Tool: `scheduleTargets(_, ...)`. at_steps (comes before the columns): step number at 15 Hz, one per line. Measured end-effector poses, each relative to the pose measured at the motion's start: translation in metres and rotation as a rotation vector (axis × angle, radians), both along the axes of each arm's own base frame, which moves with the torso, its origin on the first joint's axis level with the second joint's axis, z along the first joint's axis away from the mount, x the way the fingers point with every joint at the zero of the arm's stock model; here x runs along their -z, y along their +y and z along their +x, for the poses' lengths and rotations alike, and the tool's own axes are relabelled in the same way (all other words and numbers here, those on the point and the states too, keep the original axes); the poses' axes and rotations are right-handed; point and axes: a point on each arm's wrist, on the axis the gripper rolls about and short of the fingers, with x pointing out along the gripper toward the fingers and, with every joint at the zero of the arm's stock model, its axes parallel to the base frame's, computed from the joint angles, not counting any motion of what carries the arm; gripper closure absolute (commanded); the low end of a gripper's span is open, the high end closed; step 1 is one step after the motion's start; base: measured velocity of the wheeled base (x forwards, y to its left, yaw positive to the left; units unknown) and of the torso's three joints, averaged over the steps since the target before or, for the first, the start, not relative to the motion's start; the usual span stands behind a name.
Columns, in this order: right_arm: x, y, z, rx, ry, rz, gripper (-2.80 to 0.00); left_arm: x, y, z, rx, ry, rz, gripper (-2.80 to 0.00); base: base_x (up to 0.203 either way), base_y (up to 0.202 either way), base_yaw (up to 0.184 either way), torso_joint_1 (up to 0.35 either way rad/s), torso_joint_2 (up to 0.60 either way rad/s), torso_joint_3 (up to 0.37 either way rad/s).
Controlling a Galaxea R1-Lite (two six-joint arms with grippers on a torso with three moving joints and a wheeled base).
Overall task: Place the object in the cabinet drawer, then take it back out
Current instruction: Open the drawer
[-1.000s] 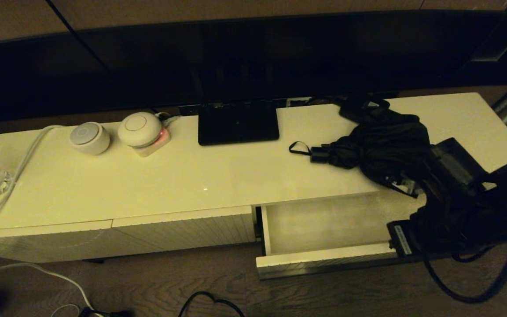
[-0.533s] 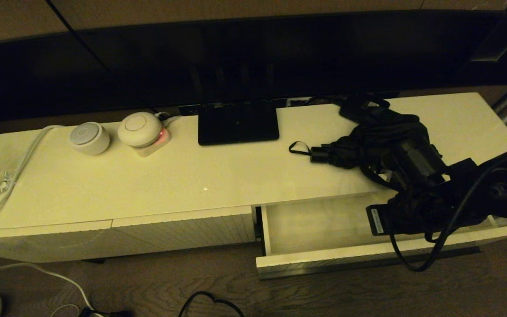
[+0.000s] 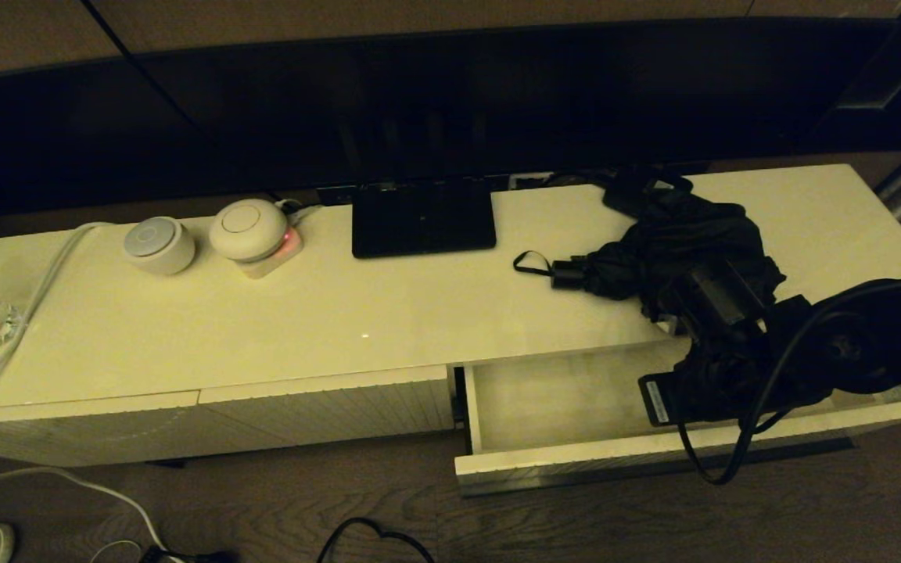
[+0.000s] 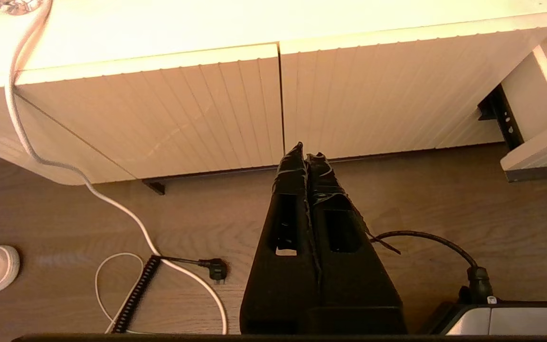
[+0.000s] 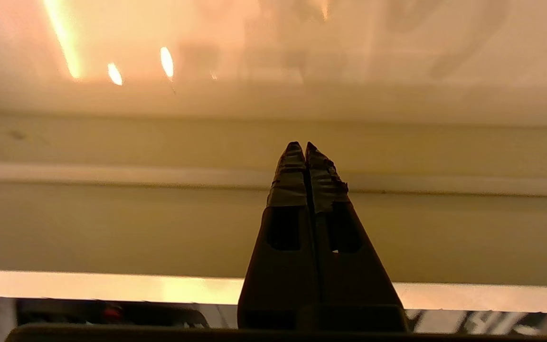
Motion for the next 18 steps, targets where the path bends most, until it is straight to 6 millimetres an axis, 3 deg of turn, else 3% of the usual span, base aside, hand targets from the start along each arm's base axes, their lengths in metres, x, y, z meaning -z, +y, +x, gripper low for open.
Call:
scheduleTargets(9, 0.018, -0.008, -0.019, -0.045, 0.208, -0.130, 0.00, 0.000, 0.000, 0.000, 0.000, 0.000, 0.000, 0.00, 0.000, 0.000, 0.000, 0.000, 0.00, 0.000)
scheduleTargets(18, 0.047, -0.010, -0.060, -0.095, 0.394, -0.202, 0.00, 0.000, 0.000, 0.000, 0.001, 0.000, 0.000, 0.00, 0.000, 0.000, 0.000, 0.000, 0.00, 0.000)
